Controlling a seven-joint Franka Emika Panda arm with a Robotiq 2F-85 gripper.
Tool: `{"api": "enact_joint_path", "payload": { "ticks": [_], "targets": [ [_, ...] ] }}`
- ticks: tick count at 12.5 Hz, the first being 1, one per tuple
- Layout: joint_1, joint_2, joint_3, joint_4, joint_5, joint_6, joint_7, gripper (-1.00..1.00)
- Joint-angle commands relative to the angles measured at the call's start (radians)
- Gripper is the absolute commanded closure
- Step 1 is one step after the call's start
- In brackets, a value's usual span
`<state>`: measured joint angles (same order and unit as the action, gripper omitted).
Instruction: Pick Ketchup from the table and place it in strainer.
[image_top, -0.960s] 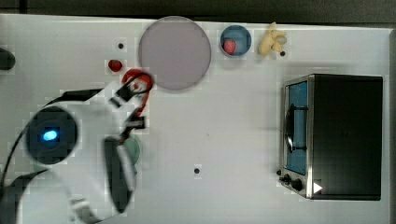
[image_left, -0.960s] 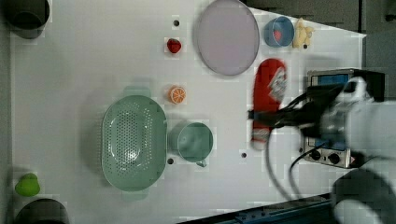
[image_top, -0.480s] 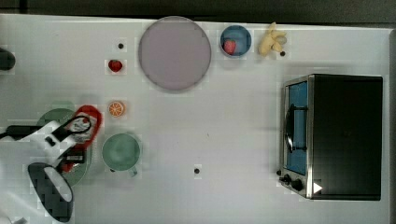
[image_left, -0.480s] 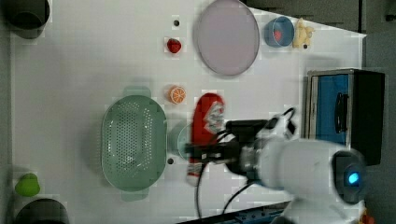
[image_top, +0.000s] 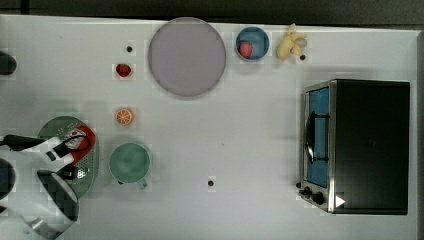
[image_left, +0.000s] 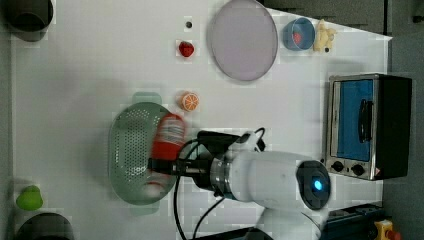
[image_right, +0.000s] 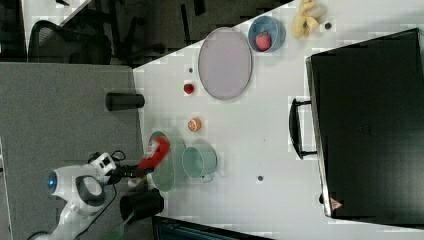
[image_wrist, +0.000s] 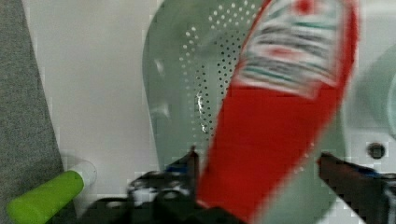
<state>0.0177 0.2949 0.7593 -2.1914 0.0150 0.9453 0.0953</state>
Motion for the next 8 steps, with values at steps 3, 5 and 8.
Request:
{"api": "enact_joint_path", "payload": {
  "ticks": [3, 5, 8],
  "targets": [
    [-0.012, 0.026, -0.013, 0.010, -0.023, 0.072, 0.071, -1.00],
    [-0.041, -0.024, -0.018, 0.010, -0.019, 0.009, 0.071, -1.00],
    [-0.116, -0.149, -0.036, 0.012, -0.019, -0.203, 0.071, -1.00]
  ]
}}
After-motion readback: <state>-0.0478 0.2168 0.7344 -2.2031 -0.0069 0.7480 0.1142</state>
